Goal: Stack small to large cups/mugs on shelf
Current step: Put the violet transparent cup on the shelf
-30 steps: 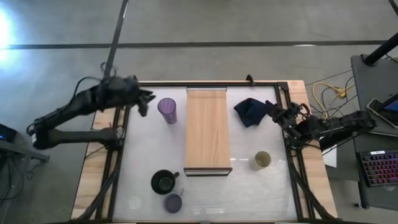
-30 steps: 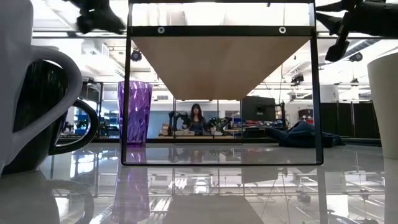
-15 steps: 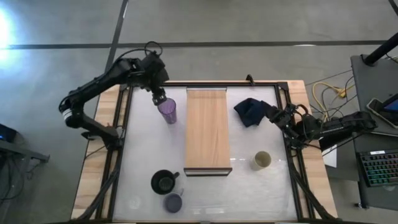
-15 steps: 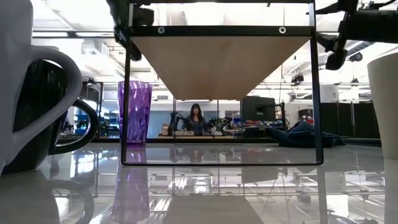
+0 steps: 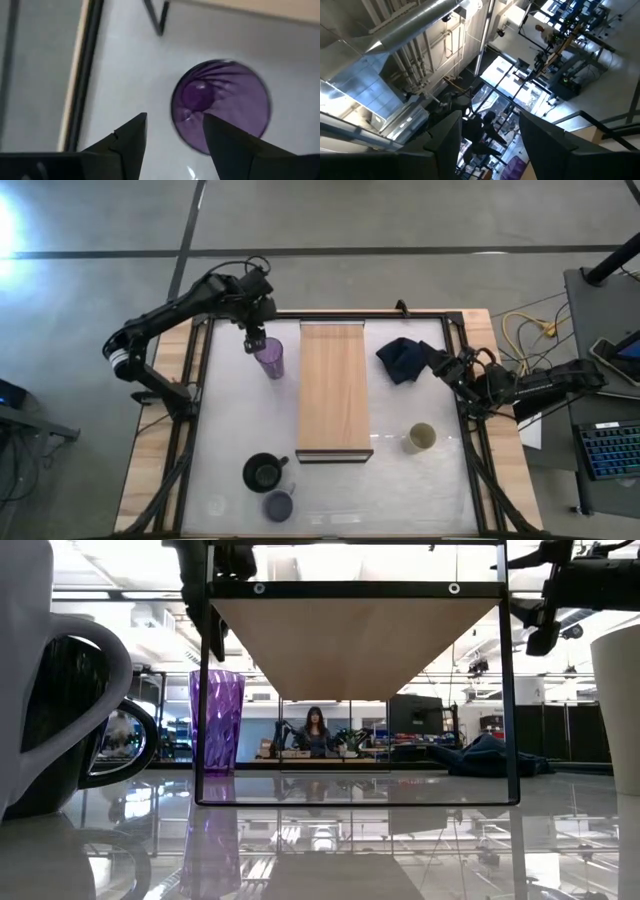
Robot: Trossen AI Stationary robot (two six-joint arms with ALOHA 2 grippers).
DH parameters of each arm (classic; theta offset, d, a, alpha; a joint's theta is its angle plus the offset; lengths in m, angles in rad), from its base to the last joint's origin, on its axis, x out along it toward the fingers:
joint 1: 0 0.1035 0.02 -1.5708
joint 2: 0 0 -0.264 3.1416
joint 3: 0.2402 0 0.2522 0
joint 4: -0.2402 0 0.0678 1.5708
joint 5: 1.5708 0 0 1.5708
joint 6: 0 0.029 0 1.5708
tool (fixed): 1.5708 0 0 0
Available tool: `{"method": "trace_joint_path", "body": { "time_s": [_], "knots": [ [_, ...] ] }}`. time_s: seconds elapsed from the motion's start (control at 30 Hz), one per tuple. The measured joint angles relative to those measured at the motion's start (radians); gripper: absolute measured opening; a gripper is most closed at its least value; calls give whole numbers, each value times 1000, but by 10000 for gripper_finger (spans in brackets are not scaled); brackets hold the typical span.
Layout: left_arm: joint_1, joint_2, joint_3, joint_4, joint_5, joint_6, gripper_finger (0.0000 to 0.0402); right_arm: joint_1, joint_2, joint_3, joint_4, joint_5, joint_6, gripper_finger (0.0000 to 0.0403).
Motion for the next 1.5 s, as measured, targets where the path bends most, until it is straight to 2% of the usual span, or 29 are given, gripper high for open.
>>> {"method": "trace_joint_path", "body": {
  "time_s": [0.13, 0.3, 0.73, 0.87, 1.07, 1.17, 1.3, 1.4, 1.5],
  "knots": [
    [6, 26, -13, 0, 40, -9, 180, 0, 0, 0, -38, 4, 28, 192],
    [7, 73, -29, 7, 35, -12, 180, 0, 0, 0, -89, 5, 75, 192],
    [11, 133, -82, 51, -5, -7, 176, 0, 0, 0, -90, 8, 87, 192],
    [11, 130, -92, 48, -45, -5, 134, 0, 0, 0, -90, 12, 87, 192],
    [11, 102, -92, 52, -55, -11, 19, 0, 0, 0, -89, 44, 88, 192],
    [11, 90, -89, 43, -54, -36, 7, 0, 0, 0, -88, 53, 97, 192],
    [-3, 87, 5, -51, -51, -87, 2, 0, 0, 0, -87, 60, 98, 192],
    [-21, 86, 158, -143, -40, -141, 1, 0, 0, 0, -86, 61, 98, 191],
    [-38, 106, 350, -241, -36, -262, 1, 0, 0, 0, -82, 61, 98, 191]
  ]
}}
